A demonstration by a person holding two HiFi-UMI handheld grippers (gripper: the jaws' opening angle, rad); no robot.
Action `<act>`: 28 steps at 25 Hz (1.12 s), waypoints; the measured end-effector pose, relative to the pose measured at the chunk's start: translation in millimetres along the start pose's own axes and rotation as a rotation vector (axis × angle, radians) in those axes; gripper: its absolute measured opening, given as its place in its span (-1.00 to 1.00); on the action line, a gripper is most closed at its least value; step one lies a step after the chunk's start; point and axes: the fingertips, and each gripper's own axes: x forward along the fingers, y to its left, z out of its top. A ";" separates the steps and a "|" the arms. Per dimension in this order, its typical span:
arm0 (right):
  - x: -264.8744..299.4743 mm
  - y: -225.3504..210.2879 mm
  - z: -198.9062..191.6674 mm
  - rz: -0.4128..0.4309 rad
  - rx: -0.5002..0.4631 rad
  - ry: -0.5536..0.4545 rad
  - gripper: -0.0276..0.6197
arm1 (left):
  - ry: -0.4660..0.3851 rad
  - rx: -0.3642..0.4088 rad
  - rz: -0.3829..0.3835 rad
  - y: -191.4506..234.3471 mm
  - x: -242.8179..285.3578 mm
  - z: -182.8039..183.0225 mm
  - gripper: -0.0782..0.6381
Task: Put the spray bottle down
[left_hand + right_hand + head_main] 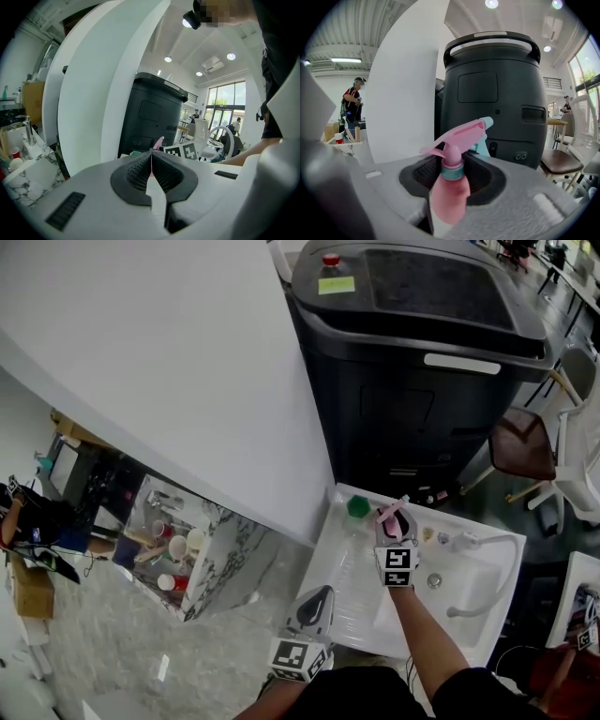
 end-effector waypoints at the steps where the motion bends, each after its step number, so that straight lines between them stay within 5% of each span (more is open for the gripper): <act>1: -1.0 1.1 -0.2 0.000 -0.006 0.003 -0.44 | 0.003 0.000 0.000 0.2 -0.4 -1.3 -0.73; 5: -3.7 -1.7 -4.1 -0.012 -0.019 0.032 -0.39 | 0.004 0.001 -0.004 -1.4 -1.6 -1.4 -0.73; 12: -11.2 -6.3 -13.1 -0.039 0.049 0.049 0.01 | -0.001 -0.003 -0.024 -4.6 -10.1 -1.5 -0.72; 20: -43.2 7.5 -13.6 -0.026 0.082 0.047 0.03 | -0.028 0.003 -0.076 -14.9 -29.0 2.7 -0.72; 28: -142.8 62.2 27.9 -0.036 0.168 -0.033 0.00 | -0.063 0.047 -0.156 -20.0 -83.0 7.6 -0.72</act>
